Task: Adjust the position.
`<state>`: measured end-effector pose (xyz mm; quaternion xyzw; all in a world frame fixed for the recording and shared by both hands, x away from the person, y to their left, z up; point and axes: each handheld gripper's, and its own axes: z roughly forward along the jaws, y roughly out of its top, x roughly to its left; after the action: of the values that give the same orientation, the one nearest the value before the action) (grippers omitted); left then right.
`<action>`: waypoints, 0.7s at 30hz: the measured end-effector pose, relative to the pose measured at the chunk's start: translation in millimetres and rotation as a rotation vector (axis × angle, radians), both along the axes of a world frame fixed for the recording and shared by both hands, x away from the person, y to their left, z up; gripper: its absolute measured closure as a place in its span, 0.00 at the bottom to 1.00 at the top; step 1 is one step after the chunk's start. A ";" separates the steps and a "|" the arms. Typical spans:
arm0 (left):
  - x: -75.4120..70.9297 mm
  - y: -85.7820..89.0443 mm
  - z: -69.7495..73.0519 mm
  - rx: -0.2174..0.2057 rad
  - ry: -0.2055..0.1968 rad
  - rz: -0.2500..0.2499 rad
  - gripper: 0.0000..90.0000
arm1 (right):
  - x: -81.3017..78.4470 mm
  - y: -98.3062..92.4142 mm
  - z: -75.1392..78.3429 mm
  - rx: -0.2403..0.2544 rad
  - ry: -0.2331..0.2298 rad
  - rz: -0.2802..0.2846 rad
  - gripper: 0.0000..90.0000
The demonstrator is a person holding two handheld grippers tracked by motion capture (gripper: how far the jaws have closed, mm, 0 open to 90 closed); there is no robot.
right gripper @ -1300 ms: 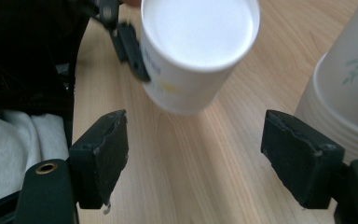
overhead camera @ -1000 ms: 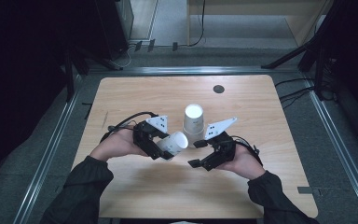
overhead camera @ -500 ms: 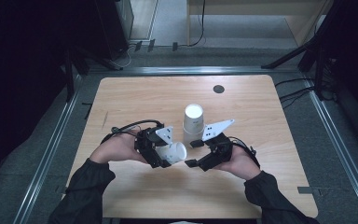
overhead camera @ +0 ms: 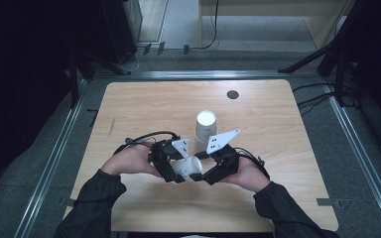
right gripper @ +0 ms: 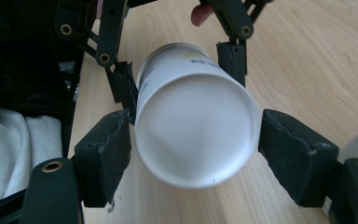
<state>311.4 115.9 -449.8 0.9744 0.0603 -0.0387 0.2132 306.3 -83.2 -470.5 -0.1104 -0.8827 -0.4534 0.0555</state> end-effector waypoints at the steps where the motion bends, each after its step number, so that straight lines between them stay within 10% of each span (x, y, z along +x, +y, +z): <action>1: 0.2 -0.6 0.0 -0.003 0.003 -0.003 0.33 | -0.3 1.6 -0.8 -0.005 0.003 0.006 0.30; 11: 1.7 0.5 -1.0 -0.046 0.023 -0.019 0.33 | -0.9 6.7 -2.6 -0.026 -0.005 0.033 0.38; 14: 0.5 3.2 0.6 -0.100 -0.011 -0.010 0.14 | -1.8 4.9 0.9 -0.031 -0.026 0.027 0.39; 21: 2.2 9.6 1.0 -0.150 -0.017 0.038 0.11 | 0.8 -5.0 7.3 0.000 -0.026 0.003 0.38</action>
<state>313.6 125.5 -448.8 0.9547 0.0738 -0.0309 0.2865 307.1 -88.2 -463.2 -0.1034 -0.8835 -0.4547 0.0447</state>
